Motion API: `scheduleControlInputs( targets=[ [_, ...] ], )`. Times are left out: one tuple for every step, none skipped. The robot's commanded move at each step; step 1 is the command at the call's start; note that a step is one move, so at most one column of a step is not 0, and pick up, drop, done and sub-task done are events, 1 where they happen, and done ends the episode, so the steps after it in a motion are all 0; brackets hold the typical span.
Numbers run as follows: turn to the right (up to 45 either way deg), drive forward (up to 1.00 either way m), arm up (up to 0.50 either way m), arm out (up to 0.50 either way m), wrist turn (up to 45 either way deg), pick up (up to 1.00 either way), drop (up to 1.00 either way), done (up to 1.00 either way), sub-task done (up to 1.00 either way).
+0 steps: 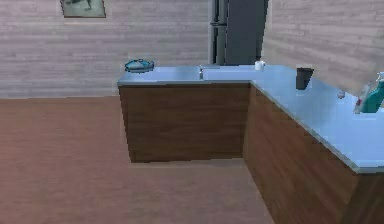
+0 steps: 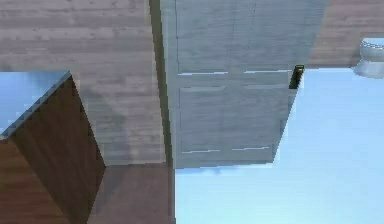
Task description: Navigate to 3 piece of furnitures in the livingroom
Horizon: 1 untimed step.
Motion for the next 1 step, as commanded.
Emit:
scheduleControlInputs(
  targets=[
    [-18.0,0.0,0.0,0.0,0.0,0.0,0.0,0.0,0.0]
  ],
)
